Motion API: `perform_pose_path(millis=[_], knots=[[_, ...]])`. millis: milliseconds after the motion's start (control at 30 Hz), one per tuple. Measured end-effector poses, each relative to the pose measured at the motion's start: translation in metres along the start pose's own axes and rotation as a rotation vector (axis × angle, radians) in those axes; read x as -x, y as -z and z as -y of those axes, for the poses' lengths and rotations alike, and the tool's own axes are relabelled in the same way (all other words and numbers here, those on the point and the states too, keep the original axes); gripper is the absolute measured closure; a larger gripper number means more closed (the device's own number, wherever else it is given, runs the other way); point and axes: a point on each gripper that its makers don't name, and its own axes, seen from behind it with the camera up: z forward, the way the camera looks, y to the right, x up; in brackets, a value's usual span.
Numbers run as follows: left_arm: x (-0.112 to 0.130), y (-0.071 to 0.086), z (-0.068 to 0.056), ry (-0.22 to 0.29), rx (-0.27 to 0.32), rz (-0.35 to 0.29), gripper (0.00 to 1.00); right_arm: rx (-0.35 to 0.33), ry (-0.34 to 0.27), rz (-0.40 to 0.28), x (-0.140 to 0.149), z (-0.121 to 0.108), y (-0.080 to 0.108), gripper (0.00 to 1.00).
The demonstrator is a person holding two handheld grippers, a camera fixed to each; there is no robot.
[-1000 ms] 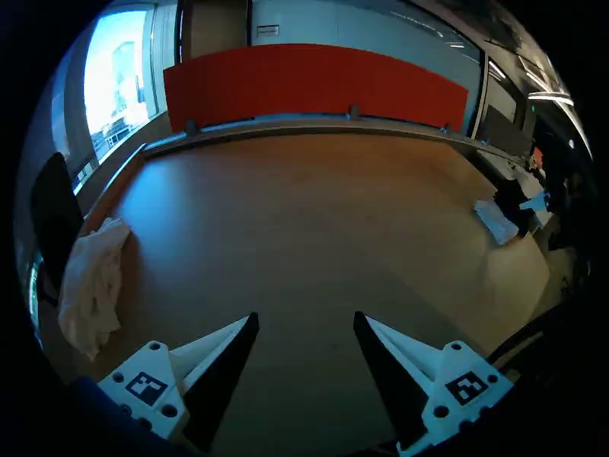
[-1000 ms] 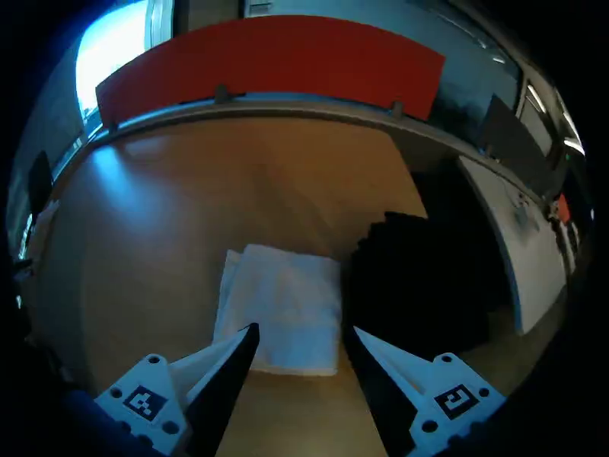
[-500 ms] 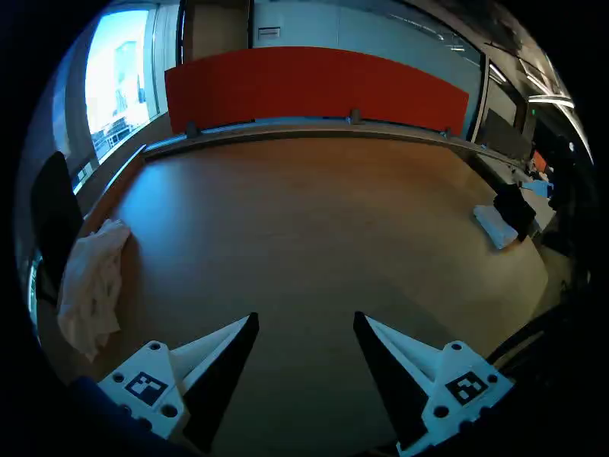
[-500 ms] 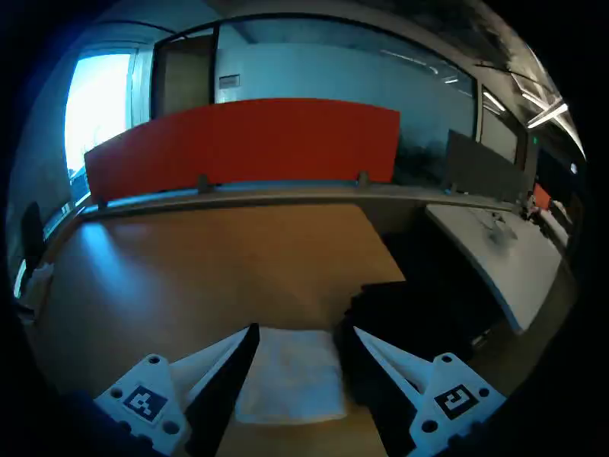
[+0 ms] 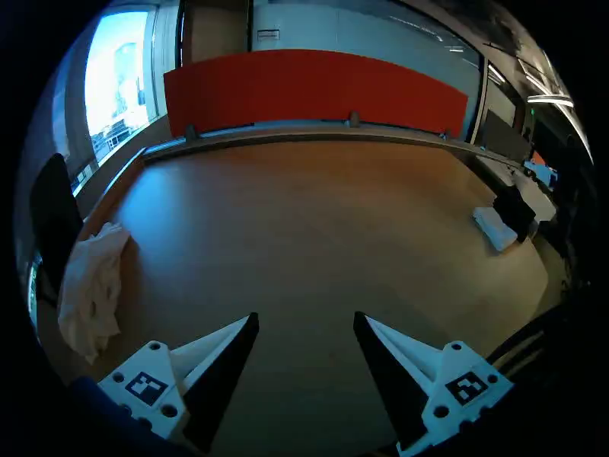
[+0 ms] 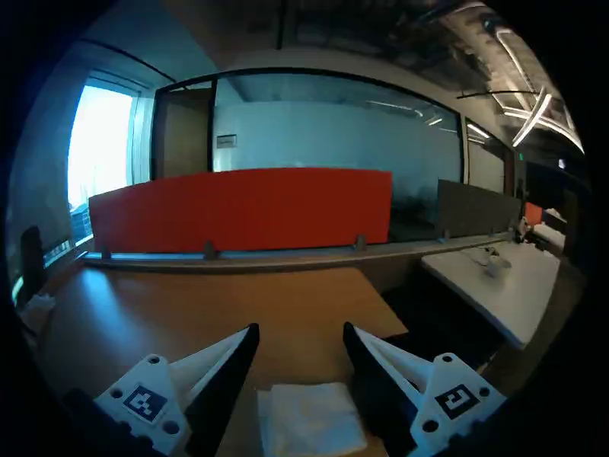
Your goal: Fold towel
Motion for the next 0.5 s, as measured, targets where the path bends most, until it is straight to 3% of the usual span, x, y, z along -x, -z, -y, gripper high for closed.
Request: perform_pose_path(millis=[300,500], knots=[[-0.015,-0.001,0.005,0.013,-0.004,-0.042,0.08,-0.032,0.018,-0.071,-0.029,0.027,0.003,0.14],[-0.039,0.002,0.010,0.052,-0.001,-0.113,0.08,-0.056,0.018,-0.103,-0.045,0.045,0.006,0.10]])
